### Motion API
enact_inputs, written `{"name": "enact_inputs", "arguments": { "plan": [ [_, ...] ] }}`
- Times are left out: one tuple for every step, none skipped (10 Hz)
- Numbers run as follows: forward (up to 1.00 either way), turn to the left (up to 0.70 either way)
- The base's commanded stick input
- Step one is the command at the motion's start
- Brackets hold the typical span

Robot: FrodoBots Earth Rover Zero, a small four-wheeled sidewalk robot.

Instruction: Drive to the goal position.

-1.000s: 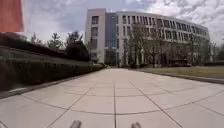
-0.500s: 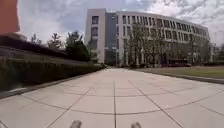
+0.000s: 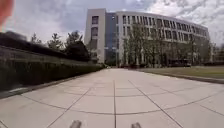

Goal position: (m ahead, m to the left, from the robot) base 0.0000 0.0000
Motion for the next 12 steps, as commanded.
{"name": "enact_inputs", "arguments": {
  "plan": [
    [0.07,0.02],
    [0.08,0.02],
    [0.08,0.02],
    [0.08,0.02],
    [0.08,0.02],
    [0.08,0.02],
    [0.08,0.02],
    [0.08,0.02],
    [0.08,0.02],
    [0.07,0.02],
    [0.08,0.02],
    [0.08,0.02]
  ]
}}
